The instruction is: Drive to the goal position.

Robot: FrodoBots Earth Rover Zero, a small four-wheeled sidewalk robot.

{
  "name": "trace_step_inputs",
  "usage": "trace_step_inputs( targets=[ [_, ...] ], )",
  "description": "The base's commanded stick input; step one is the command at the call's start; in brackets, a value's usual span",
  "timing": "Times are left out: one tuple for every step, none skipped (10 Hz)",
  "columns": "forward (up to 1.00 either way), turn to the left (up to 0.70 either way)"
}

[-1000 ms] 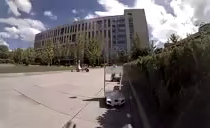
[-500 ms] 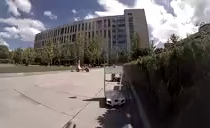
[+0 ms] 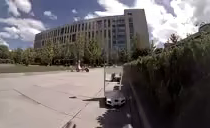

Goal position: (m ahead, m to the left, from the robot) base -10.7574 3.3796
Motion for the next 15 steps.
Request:
trace_step_inputs(
  targets=[
    [0.02, 0.00],
    [0.04, 0.00],
    [0.04, 0.00],
    [0.04, 0.00],
    [0.04, 0.00],
    [0.00, 0.00],
    [0.03, 0.00],
    [0.00, 0.00],
    [0.00, 0.00],
    [0.00, 0.00],
    [0.01, 0.00],
    [0.03, 0.00],
    [0.00, 0.00],
    [0.04, 0.00],
    [0.04, 0.00]
  ],
)
